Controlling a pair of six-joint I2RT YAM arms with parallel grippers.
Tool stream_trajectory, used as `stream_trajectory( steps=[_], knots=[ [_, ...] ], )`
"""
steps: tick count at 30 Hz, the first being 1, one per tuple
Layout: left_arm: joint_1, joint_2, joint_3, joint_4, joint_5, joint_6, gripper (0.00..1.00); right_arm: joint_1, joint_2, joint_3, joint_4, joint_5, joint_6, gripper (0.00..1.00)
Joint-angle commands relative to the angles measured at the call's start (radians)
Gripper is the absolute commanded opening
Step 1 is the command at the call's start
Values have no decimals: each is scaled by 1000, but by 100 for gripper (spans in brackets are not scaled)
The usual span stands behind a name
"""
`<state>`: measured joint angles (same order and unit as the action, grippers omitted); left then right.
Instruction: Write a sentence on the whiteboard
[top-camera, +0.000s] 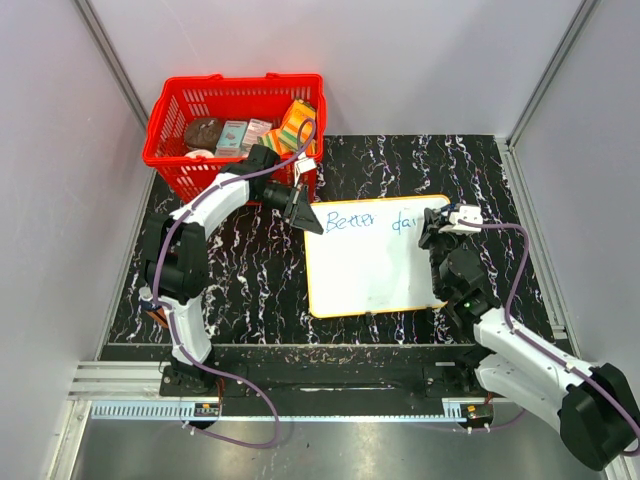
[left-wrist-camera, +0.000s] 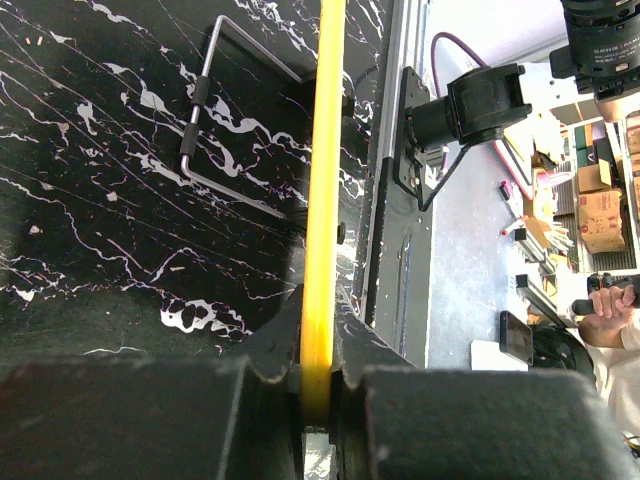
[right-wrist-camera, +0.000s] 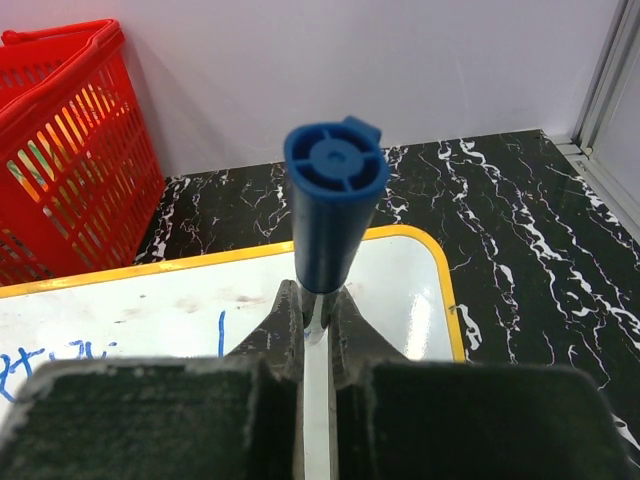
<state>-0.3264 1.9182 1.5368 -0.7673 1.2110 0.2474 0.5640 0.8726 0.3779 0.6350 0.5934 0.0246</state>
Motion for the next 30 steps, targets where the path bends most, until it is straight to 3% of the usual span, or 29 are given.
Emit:
stream_trajectory(
  steps=[1,30],
  knots=[
    [-11,-22,9,34,-182,92,0,2,19,36,66,31,-15,0],
    [-13,-21,14,34,-182,92,0,2,-9,-17,-43,-7,98,0]
  ],
)
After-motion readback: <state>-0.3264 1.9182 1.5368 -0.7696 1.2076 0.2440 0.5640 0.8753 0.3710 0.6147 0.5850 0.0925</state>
